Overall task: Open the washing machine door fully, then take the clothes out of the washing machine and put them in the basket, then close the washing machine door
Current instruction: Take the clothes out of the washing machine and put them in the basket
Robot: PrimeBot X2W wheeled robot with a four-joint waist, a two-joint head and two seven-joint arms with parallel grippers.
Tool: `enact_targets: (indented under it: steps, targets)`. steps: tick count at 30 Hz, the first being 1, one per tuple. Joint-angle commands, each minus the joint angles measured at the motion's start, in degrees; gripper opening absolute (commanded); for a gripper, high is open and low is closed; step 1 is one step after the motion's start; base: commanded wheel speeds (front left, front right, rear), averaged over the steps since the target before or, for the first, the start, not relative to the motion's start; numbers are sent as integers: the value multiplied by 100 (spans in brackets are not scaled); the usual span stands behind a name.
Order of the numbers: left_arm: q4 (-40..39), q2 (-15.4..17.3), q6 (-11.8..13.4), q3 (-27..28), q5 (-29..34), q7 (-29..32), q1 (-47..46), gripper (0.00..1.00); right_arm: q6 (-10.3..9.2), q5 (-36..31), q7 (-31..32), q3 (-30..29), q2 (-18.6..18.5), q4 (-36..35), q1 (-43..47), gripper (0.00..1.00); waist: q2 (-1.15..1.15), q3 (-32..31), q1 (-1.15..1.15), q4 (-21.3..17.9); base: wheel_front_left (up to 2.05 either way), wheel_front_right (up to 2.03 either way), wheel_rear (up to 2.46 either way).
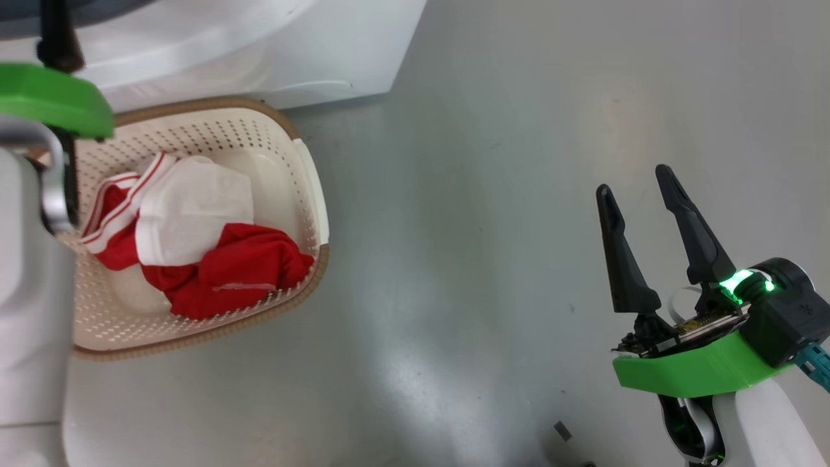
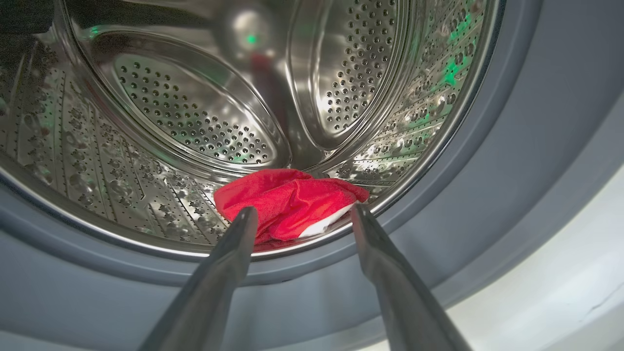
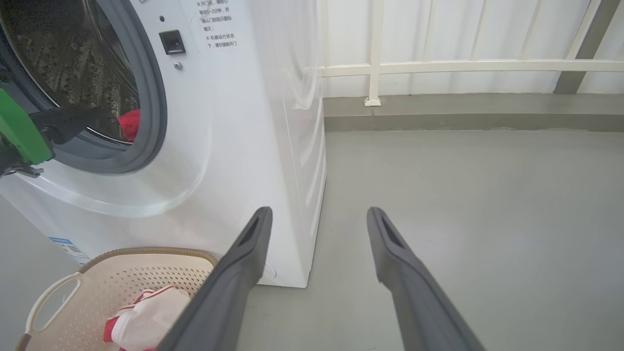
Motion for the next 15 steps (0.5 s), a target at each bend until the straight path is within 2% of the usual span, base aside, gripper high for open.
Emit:
enact_targets:
  steps: [1,15]
  targets:
    - [11,367,55,61,137,42,-217,100,35,97,-36,164,-57,-126,-26,100,0,139,0,-96,0,0,0]
    - [947,1007,105,-107,423,383,-1139,100,35,200,-36,364,-57,-53,-155,100,0,396,0,-370,0,0,0]
